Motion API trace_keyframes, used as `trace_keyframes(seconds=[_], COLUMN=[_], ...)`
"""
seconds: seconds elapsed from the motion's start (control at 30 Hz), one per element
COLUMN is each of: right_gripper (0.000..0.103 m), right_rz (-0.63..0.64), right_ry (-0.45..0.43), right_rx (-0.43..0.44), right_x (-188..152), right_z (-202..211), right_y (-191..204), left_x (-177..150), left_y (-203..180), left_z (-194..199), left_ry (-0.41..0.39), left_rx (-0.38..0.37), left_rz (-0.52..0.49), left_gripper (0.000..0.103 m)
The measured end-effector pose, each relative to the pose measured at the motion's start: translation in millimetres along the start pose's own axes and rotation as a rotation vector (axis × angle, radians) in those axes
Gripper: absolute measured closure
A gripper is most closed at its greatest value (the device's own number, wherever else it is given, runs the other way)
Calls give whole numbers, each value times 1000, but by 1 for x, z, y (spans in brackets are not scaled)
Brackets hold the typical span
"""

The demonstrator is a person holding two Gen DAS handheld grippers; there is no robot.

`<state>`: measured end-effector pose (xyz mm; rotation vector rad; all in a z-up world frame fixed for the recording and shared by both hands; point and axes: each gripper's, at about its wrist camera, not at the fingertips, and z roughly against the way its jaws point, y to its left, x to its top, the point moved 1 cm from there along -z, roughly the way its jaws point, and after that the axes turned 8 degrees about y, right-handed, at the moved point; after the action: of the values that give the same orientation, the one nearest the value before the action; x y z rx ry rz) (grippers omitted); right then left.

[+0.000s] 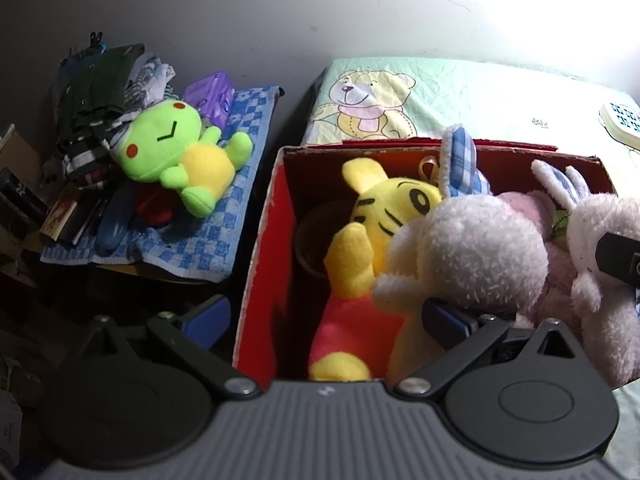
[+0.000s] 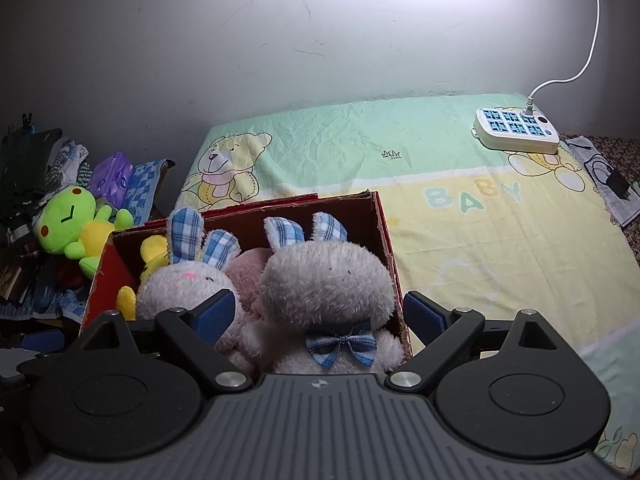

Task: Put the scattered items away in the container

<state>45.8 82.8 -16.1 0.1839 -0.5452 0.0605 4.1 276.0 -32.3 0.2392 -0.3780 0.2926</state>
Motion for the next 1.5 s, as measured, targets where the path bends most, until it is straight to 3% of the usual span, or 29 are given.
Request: trace_keyframes(seconds=[0.67, 1.1, 1.5], right_gripper=[10, 10, 10], right_rz=[25, 81, 102], right_ry=[16, -11, -13], right_rx=[11, -44, -85], right_x=[-4, -4, -6], right_z=[-2, 6, 2], right_y=[5, 20, 23], left_x=[-9, -18, -2], left_y=[7, 24, 38], left_z=[9, 14, 27], left_ry=[-58, -33, -47], left_rx=[-20, -14, 5], left_rz=[29, 63, -30], left_gripper=[1, 1, 1])
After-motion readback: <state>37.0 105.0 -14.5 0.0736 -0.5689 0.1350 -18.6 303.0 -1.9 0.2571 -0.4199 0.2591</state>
